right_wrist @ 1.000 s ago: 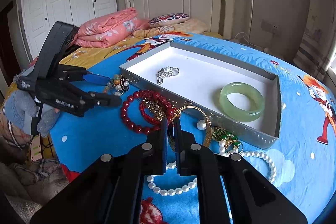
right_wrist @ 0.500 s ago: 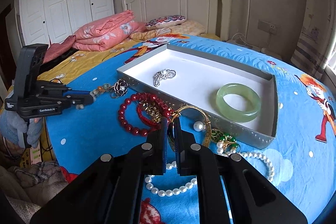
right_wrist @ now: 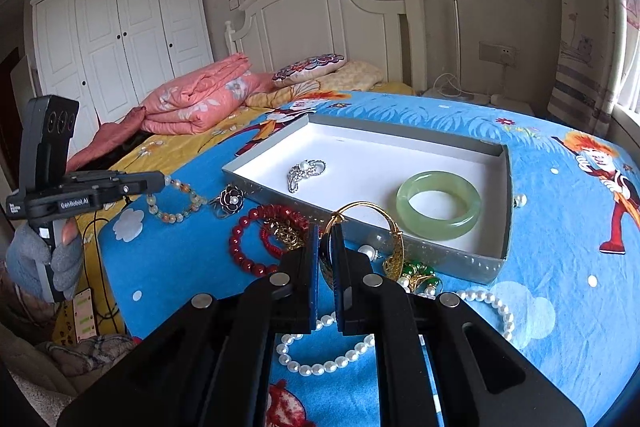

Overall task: Organize jewelry
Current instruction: 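Grasp the multicolour bead bracelet with left while right lifts the gold bangle, then lower the bead bracelet into the tray with left while right drops the gold bangle in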

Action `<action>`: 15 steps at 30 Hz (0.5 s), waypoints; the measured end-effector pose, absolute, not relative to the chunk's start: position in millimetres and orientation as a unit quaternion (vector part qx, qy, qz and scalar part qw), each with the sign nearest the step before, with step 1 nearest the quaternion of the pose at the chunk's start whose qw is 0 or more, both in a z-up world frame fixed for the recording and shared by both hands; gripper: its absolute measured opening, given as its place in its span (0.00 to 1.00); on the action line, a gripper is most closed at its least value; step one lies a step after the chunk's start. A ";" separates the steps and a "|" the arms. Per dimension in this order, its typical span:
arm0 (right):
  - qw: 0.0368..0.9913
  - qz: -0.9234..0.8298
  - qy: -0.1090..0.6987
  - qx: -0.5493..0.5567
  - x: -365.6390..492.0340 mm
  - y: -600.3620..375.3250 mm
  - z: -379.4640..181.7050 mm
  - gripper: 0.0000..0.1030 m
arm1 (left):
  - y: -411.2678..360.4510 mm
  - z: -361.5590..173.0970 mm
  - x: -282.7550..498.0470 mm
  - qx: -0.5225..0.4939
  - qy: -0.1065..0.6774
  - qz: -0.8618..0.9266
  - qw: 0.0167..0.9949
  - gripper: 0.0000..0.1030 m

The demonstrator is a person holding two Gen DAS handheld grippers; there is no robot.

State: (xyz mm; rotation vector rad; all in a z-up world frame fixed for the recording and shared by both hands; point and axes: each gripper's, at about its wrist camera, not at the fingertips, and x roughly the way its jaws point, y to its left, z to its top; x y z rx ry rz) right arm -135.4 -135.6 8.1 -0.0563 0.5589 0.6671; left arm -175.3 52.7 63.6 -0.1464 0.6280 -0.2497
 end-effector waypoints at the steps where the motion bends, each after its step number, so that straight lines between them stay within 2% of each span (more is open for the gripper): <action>1: 0.907 0.323 0.269 -0.027 -136.2 -135.9 8.7 0.08 | 52.5 67.2 -174.4 -0.071 0.305 -0.124 0.942 0.09; 15: 0.914 0.316 0.250 -0.057 -126.3 -123.2 28.8 0.08 | 20.8 110.4 -115.3 -0.042 0.286 -0.161 0.944 0.09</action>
